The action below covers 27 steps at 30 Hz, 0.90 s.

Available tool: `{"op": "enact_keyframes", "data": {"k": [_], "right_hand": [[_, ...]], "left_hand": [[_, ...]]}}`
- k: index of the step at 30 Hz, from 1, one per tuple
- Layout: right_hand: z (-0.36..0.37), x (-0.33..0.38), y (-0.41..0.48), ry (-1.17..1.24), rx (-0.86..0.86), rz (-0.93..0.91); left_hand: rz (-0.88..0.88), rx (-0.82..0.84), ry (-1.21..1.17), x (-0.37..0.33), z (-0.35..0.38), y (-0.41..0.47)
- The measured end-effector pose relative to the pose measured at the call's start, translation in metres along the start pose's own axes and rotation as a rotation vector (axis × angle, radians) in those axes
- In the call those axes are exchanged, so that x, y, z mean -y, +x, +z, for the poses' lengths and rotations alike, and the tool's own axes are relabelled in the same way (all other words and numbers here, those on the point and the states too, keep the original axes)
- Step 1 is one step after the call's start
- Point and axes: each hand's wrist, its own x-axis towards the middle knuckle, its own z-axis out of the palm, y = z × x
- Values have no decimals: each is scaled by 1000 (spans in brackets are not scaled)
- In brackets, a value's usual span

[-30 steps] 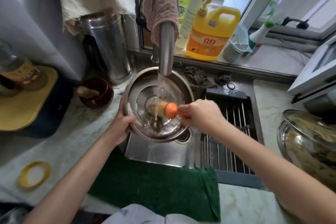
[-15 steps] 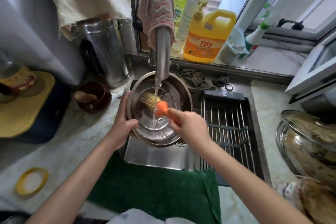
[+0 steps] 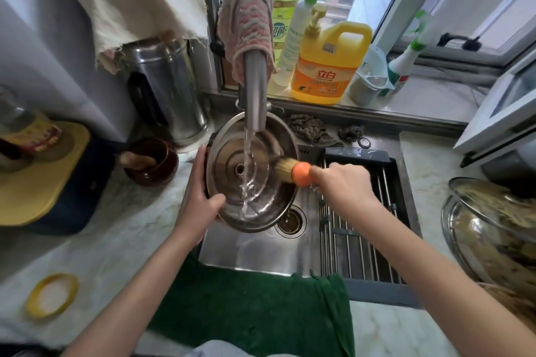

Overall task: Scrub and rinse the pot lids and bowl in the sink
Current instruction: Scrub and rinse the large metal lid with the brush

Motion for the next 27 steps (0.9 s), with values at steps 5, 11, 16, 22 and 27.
{"op": "enact_keyframes", "data": {"k": [5,11,16,22,27], "right_hand": [[18,-20,-21,539,-158,212],[65,-23,-35,1824,153,440],[77,-6,-39,1883,10,504],[62,5,-35,2126,-252,452],[26,-13,-45,1932,-446,411]], "left_hand": [[65,-74,54,-12,7,1],[-50,-86,-204,-7,3,-9],[-96,-44,-292,-2,1,-12],[-164,38,-347,-11,10,-5],[-307,111,-462,-33,24,6]]}}
